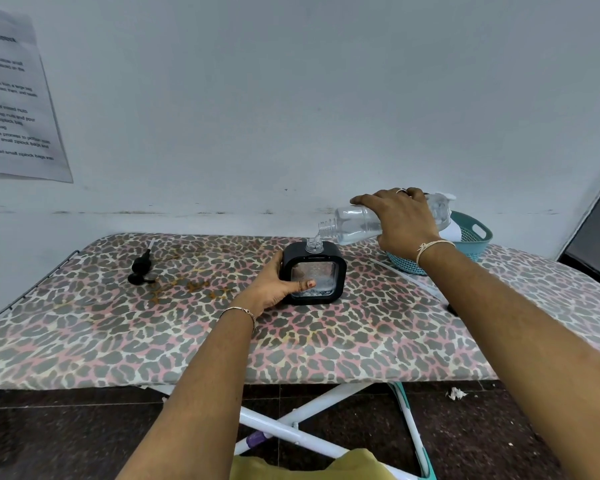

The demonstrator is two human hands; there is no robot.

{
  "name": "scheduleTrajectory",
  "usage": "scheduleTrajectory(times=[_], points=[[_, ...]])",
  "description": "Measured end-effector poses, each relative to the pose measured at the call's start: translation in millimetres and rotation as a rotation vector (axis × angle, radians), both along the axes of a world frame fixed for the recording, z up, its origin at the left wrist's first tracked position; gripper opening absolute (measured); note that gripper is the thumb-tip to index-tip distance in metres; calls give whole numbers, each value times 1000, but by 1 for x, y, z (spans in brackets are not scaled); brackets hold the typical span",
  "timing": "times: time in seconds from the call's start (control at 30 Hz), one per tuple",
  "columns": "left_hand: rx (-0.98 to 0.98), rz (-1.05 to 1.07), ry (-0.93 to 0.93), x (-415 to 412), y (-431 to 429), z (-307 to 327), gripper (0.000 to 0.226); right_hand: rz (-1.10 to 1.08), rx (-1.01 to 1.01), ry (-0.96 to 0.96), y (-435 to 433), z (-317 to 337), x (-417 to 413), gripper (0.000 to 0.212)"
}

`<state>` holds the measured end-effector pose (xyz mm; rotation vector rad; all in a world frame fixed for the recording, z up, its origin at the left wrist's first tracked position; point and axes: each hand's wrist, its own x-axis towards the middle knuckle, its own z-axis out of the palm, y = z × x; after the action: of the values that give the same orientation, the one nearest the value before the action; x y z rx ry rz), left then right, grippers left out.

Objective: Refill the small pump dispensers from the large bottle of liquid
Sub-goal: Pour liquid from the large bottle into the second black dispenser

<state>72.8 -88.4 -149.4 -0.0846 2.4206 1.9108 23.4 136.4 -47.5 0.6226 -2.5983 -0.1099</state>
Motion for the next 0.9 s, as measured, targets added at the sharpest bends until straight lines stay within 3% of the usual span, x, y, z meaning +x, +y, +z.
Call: scheduleTrajectory(times=[0.9], points=[[-7, 2, 12, 2, 0, 0, 83, 5, -1, 34, 1, 2, 0, 75]])
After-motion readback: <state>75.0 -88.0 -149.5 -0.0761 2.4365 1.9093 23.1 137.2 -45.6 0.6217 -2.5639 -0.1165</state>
